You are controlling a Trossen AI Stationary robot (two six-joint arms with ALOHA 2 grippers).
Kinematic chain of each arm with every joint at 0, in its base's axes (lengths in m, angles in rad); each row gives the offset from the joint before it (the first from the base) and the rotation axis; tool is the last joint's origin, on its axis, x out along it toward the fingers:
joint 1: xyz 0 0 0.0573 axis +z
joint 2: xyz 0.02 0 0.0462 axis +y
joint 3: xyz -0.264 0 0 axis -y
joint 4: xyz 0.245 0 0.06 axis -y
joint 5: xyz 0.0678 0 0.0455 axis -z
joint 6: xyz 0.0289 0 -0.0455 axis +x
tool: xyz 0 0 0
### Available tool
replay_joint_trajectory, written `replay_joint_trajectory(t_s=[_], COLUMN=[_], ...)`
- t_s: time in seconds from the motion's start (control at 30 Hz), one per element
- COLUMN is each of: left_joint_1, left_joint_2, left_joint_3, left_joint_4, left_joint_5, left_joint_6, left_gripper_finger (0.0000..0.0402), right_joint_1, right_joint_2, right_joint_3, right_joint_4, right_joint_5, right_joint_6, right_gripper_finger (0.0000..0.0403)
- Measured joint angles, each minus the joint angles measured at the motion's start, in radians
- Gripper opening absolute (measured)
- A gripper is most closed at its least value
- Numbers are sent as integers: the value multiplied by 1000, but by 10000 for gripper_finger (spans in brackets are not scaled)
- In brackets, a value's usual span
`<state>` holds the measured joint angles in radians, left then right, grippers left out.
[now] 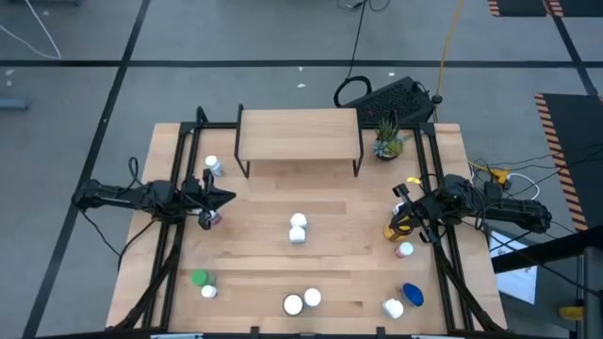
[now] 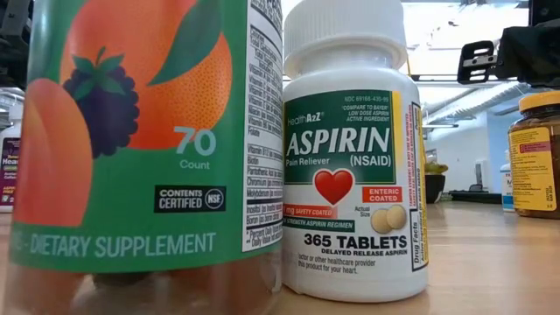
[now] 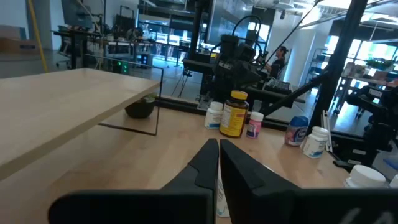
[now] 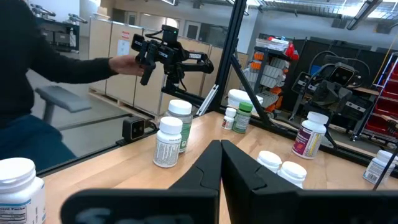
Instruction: Pick and place medicine bottles onto shelf by color
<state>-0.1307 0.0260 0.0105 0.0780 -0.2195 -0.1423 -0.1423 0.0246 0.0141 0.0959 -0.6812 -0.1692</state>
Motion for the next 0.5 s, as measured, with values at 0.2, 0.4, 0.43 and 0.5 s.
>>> replay_joint_trajectory(t_s=[0.2,0.4,0.43,0.5], left_joint_1=[0,0,0,0], left_joint_2=[0,0,0,0], left_joint_3=[0,0,0,0], left_joint_4=[0,10,14,17], left_joint_5=[-3,-5,-5,-5], left_joint_6=[7,5,4,4], left_gripper_finger=[17,17,17,17], right_joint_1=[0,0,0,0], right_joint_2=[0,0,0,0], right_joint_3=[0,0,0,0], right_joint_4=[4,13,13,14], right_joint_5=[9,154,165,189], right_joint_6=[0,0,4,7], right_gripper_finger=[0,0,0,0])
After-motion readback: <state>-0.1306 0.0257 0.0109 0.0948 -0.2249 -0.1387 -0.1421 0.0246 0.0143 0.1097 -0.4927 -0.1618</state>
